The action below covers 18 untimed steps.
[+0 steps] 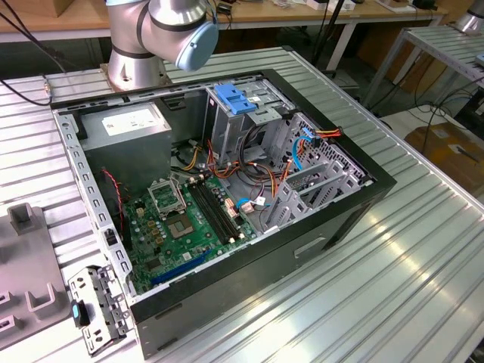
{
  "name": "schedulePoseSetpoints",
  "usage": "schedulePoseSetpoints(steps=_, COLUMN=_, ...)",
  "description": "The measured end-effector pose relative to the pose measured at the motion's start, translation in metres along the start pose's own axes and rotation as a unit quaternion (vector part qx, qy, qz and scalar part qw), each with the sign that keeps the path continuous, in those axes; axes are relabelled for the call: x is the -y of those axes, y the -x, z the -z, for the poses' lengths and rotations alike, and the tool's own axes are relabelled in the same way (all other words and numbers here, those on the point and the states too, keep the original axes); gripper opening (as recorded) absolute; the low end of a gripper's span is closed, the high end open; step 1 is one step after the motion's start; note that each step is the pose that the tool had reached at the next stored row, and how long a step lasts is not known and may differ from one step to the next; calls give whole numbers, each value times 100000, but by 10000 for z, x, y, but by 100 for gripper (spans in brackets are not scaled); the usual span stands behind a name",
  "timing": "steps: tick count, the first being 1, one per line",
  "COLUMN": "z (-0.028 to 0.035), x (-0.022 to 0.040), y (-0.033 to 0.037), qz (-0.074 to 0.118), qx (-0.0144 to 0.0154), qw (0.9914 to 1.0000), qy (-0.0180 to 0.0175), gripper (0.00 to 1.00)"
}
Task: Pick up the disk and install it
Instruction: 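Pick up the disk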
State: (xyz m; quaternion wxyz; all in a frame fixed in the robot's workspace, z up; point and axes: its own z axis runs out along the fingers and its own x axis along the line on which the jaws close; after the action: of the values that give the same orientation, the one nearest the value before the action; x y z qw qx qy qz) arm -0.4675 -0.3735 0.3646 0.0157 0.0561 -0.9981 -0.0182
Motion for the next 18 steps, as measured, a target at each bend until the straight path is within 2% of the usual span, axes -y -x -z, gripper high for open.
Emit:
schedulePoseSetpoints(steps=2, z=-9, x=1, y=2, qz=1319, qx=303, qw=99991, qy=-74, gripper=11)
schedulePoseSetpoints(steps=3, z=-15, x=1, y=1, qz=2095, qx=669, qw=99976, qy=-143, gripper=11)
schedulePoseSetpoints(steps=6, z=-23, x=0, y=3, qz=3249, qx=1339, qw=99938, qy=-278, gripper=11)
schedulePoseSetpoints(steps=9, z=-30, x=0, y=3, qz=5948, qx=1298, qw=99814, qy=-326, gripper=11)
schedulePoseSetpoints(steps=11, z=-34, x=0, y=2, qz=8003, qx=1226, qw=99671, qy=-353, gripper=11)
schedulePoseSetpoints(steps=14, z=-38, x=0, y=2, qz=11194, qx=1107, qw=99365, qy=-397, gripper=11)
schedulePoseSetpoints(steps=16, z=-40, x=1, y=3, qz=12309, qx=1071, qw=99233, qy=-411, gripper=11)
schedulePoseSetpoints(steps=18, z=-40, x=1, y=4, qz=12844, qx=1046, qw=99165, qy=-419, gripper=11)
